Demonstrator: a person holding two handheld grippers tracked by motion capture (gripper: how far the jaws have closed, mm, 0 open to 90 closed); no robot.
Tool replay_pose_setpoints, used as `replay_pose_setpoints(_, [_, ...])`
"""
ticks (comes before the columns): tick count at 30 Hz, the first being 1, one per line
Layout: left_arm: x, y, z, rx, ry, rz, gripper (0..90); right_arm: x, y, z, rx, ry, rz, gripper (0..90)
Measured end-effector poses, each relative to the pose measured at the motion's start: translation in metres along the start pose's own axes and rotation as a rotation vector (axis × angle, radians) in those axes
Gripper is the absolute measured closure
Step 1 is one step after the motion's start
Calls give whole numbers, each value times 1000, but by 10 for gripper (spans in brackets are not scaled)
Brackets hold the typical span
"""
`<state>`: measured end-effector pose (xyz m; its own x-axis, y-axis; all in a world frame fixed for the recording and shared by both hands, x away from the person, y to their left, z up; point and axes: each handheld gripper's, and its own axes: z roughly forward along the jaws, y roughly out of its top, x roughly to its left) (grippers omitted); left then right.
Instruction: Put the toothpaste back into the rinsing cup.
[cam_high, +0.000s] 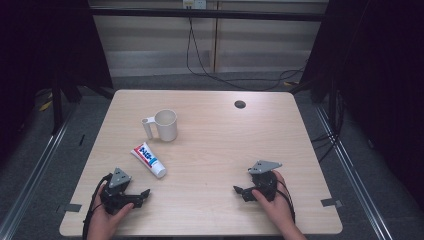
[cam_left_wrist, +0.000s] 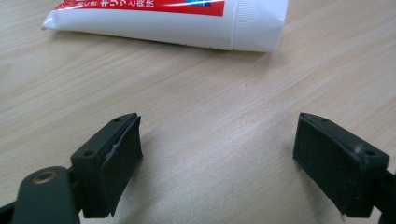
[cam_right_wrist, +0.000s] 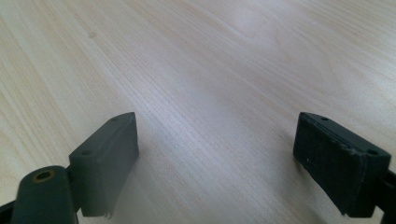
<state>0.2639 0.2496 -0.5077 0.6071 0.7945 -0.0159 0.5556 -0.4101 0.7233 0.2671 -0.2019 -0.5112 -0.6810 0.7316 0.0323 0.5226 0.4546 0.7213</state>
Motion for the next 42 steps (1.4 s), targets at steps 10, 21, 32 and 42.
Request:
replay_pose_setpoints(10, [0, 0, 0, 0, -2, -1, 151, 0, 0, 0, -1, 0, -1, 138])
replay_pose_setpoints(21, [2, 9, 0, 53, 1, -63, 179, 0, -1, -1, -1, -1, -6, 139])
replay_pose_setpoints(32, [7, 48, 2, 277, -18, -202, 227, -1, -1, 0, -3, 0, -8, 139])
replay_pose_setpoints(42, [28, 78, 7, 360, -18, -327, 227, -1, -1, 0, -3, 0, -8, 139])
